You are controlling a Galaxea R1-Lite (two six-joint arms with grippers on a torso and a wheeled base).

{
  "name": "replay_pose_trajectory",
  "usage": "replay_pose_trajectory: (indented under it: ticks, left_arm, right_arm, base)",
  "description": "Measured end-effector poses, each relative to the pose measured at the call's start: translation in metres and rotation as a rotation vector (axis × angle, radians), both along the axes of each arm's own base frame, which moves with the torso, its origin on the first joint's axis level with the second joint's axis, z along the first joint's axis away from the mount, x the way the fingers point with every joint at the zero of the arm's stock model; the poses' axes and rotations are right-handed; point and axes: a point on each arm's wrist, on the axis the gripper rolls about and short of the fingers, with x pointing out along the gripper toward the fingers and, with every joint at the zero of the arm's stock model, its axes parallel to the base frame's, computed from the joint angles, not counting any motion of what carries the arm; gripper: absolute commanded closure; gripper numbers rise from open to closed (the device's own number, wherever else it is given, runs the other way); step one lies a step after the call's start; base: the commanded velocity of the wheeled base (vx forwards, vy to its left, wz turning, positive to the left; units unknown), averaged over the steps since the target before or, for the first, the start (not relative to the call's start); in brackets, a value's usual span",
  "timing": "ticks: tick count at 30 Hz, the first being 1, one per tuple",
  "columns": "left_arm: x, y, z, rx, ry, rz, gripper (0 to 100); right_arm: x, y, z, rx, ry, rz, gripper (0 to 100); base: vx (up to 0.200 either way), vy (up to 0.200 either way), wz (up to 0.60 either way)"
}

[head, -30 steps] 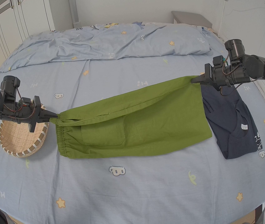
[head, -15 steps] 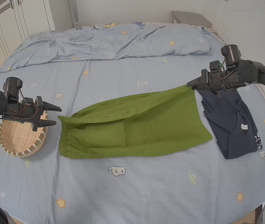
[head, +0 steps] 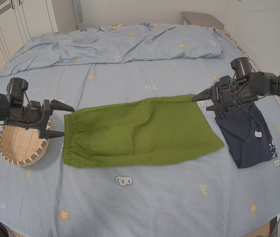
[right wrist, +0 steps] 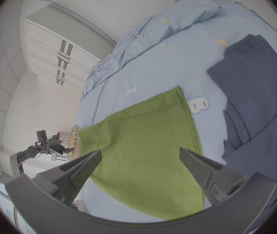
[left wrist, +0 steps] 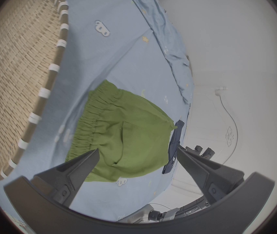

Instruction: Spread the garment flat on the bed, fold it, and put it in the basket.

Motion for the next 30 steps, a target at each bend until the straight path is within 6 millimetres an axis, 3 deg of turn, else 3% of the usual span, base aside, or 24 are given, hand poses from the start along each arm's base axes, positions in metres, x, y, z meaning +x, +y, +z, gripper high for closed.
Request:
replay_pose_trajectory:
  ticks: [8,15,24,30]
  left_arm:
    - [0.007,-0.024,0.004,0.000,-0.045,-0.060,0]
    - [0.050,-0.028,-0.005,-0.008,-0.090,-0.025,0]
    - [0.114,-0.020,-0.015,-0.016,-0.150,0.098,0]
    - [0.128,-0.015,-0.027,-0.017,-0.141,0.121,0]
  right_arm:
    - [-0.026,-0.006,-0.016,0.015,0.025,0.013,0]
    - [-0.060,-0.015,-0.026,0.064,-0.036,0.039,0]
    - [-0.092,-0.023,-0.015,0.116,-0.145,0.065,0]
    - [-0.102,-0.024,-0.010,0.120,-0.162,0.070,0]
  base:
    - [0.000,0.000,0.00]
    - [0.000,0.000,0.00]
    - [0.000,0.000,0.00]
    - [0.000,0.000,0.00]
